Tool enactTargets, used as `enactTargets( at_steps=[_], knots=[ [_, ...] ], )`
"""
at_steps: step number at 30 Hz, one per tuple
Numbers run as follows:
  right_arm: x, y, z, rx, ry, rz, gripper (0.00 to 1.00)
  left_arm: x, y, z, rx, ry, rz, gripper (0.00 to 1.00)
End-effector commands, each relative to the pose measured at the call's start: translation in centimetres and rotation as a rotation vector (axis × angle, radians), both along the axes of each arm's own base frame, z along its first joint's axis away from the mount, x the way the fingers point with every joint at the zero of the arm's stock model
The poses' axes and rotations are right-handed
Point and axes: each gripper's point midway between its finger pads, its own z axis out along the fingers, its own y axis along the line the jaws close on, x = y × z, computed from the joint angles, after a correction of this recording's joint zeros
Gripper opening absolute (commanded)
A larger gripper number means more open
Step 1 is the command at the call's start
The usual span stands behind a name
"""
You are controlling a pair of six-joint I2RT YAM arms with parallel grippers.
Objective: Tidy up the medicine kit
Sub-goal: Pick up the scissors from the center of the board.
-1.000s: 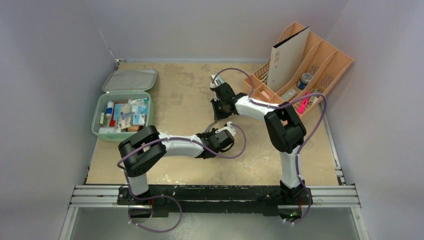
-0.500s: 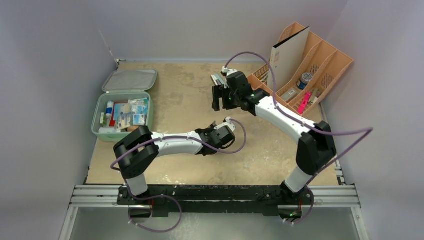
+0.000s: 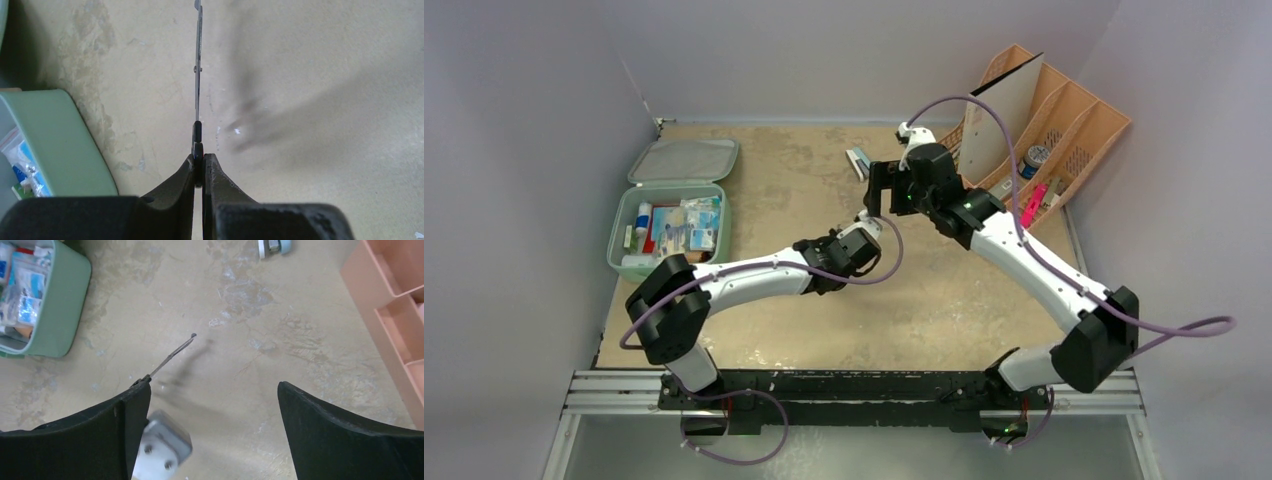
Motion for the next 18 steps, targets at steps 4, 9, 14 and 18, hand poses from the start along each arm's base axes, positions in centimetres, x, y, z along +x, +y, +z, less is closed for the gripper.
enactTargets(
  at_steps=[4, 9, 14, 18],
  knots=[
    [-1.1, -2.0, 3.3, 0.039, -0.097, -0.054, 0.99, 3.1, 2.6, 6.3, -0.073, -0.117, 0.125, 0.00],
    [-1.4, -2.6, 3.3, 0.042, -0.111, -0.066, 0.99, 4.8, 5.2, 9.4, -0.074, -0.160, 0.186, 0.00],
    [-2.1, -1.9, 2.0, 0.070, -0.072, -0.034, 0.99, 6.3, 10.0, 12.2, -0.064, -0.182, 0.290, 0.00],
    [-2.6, -1.2, 1.0, 0.090, -0.043, -0.006, 0.99, 7.0, 14.0, 14.2, -0.001, -0.226, 0.350, 0.00]
  ],
)
